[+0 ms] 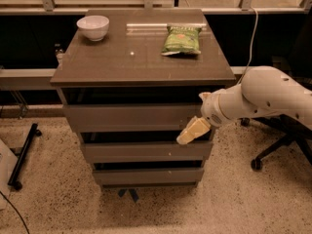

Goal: Open top drawer

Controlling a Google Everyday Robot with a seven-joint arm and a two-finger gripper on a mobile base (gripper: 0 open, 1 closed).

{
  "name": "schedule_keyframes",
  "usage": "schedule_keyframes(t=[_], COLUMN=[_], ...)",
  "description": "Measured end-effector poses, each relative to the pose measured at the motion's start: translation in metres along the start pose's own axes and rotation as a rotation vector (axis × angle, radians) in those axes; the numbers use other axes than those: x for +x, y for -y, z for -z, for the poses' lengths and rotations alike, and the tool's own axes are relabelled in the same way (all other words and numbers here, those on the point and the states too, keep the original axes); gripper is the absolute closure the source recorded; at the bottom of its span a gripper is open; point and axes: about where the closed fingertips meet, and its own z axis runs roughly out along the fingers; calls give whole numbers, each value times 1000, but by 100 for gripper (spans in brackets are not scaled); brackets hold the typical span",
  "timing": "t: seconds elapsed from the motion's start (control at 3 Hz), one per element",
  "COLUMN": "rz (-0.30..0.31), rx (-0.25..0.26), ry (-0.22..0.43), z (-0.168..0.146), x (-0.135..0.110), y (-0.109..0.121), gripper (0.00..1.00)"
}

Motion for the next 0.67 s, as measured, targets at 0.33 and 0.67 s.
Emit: schedule_keyframes(t=[0.33,0.67], rz=[-50,-100], rx=[-7,-15], ry=[16,43], z=[-22,-40], x=[11,20], y=[17,37], gripper=[0,0])
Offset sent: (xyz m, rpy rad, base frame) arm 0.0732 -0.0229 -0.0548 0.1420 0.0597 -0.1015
